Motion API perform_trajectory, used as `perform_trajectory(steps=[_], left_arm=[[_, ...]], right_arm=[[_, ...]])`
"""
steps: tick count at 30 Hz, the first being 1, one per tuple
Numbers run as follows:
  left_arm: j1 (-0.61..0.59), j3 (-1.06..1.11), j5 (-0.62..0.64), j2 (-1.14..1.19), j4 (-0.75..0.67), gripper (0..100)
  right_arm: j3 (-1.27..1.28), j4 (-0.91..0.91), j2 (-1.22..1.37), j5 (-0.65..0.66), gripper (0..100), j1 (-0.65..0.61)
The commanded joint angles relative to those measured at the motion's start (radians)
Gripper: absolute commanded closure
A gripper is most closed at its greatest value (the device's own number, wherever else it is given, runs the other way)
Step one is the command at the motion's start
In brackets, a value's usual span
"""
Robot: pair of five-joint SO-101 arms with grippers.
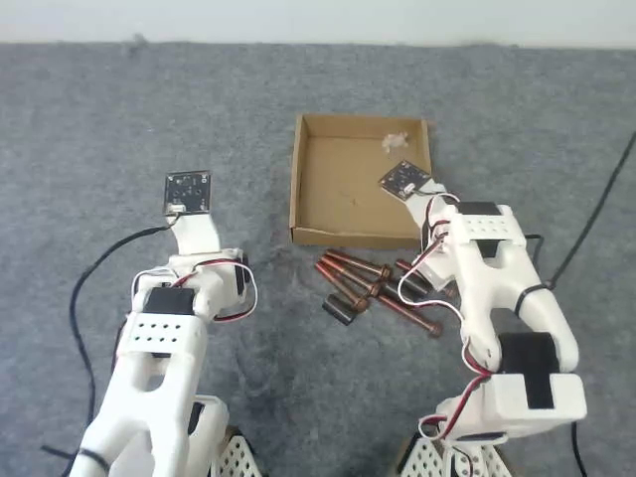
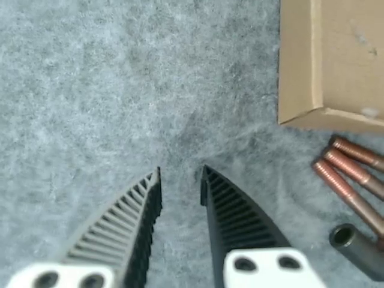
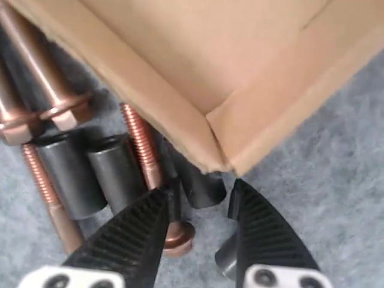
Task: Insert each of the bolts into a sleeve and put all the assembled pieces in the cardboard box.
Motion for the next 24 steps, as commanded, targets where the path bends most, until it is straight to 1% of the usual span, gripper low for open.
perform_trajectory(steps=[1,4,9,14,16,19,22,24], left_arm=[[0.002,-0.008,-0.040,-0.005,-0.018,89],[0.003,-0.008,-0.041,-0.005,-0.018,89],[0.003,-0.008,-0.041,-0.005,-0.021,89],[-0.002,-0.008,-0.041,-0.005,-0.018,89],[-0.003,-0.008,-0.041,-0.005,-0.018,89],[-0.003,-0.008,-0.041,-0.005,-0.018,89],[-0.003,-0.008,-0.041,-0.005,-0.018,89],[-0.003,-0.008,-0.041,-0.005,-0.020,89]], right_arm=[[-0.011,0.018,0.002,0.031,85.8,-0.001],[-0.017,0.004,0.002,0.029,85.8,-0.010],[-0.015,-0.018,0.013,0.037,85.8,-0.082],[-0.014,-0.028,0.013,0.032,86.0,-0.077],[-0.011,-0.027,0.013,0.032,88.7,-0.073],[-0.012,-0.008,0.013,0.032,99.3,-0.068],[-0.011,0.005,0.013,0.031,97.5,-0.068],[-0.011,0.005,0.013,0.018,99.5,-0.067]])
